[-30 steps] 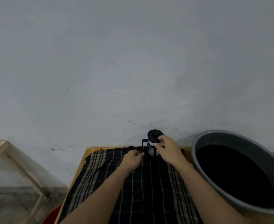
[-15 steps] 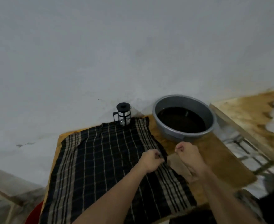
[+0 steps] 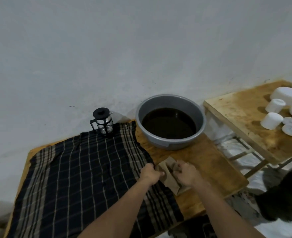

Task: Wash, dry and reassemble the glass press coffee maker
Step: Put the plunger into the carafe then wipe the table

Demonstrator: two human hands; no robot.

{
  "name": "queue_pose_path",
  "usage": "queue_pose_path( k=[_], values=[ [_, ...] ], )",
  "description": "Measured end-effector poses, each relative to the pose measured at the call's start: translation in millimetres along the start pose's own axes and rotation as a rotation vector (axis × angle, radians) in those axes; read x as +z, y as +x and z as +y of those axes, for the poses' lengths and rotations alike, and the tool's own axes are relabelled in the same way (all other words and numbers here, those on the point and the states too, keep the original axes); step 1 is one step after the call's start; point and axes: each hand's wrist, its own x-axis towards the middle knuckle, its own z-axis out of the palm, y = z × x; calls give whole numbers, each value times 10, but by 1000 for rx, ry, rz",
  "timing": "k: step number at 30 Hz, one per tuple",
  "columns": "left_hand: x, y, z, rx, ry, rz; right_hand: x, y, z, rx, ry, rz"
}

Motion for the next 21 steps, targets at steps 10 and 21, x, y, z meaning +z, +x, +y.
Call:
queue_pose_path(
  k=[10,21],
  values=[
    [-11,-136,144,13,-181,-9,-154,-56,270,23,611,-37],
    [-137,-655,685,-38,-696,-150,-418,-427,277,83,387,299]
  ],
)
